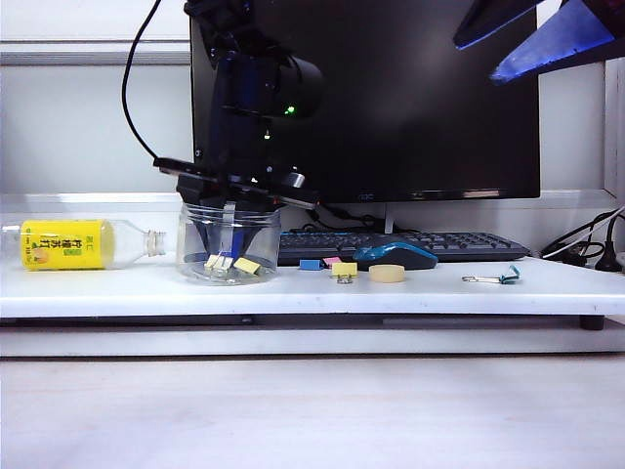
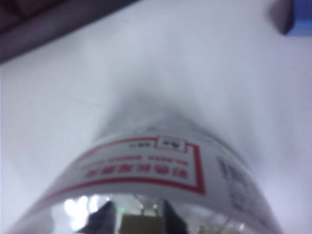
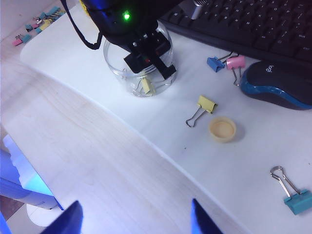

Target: Take the clips out of the round transparent plastic box and place them on the table.

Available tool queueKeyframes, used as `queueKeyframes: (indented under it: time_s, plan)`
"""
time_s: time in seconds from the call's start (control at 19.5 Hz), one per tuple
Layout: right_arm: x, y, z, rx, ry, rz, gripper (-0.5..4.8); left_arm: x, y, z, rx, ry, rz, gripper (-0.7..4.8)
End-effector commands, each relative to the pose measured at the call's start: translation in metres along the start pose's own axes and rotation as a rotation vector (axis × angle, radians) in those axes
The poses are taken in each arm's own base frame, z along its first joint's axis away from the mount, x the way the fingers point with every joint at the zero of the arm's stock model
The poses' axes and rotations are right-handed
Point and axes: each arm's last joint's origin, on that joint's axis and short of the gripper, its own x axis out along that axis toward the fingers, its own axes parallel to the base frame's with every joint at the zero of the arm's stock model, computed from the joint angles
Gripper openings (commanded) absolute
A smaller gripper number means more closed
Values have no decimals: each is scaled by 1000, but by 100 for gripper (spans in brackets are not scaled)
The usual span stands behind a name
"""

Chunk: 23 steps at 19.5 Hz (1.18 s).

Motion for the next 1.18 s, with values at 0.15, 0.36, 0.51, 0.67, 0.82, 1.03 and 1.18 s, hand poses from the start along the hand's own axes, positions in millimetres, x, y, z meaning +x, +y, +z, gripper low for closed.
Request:
queueKeyframes:
  time_s: [0.15,0.36,0.51,0.67,0.82,1.03,1.18]
  plan:
    - [-1,1,2,-11,-15,1,284,16,-3,1,23,23,8,75]
    - [-1,1,2,-10,-15,1,284,16,-2,1,20,20,7,54]
    - [-1,1,2,-10,-14,1,284,14,0,2,14,10,9,52]
    - [-1,1,2,-9,-11,-2,284,2,4,3,2,-28,4,46]
    - [-1,0,1,-4,-2,-2,284,-12,8,3,-10,-69,-5,19]
    - [-1,1,0,-1,6,-1,284,-21,12,1,-12,-79,-8,17]
    - [-1,0,0,-1,6,-2,284,-29,14,-1,-13,-91,-15,17]
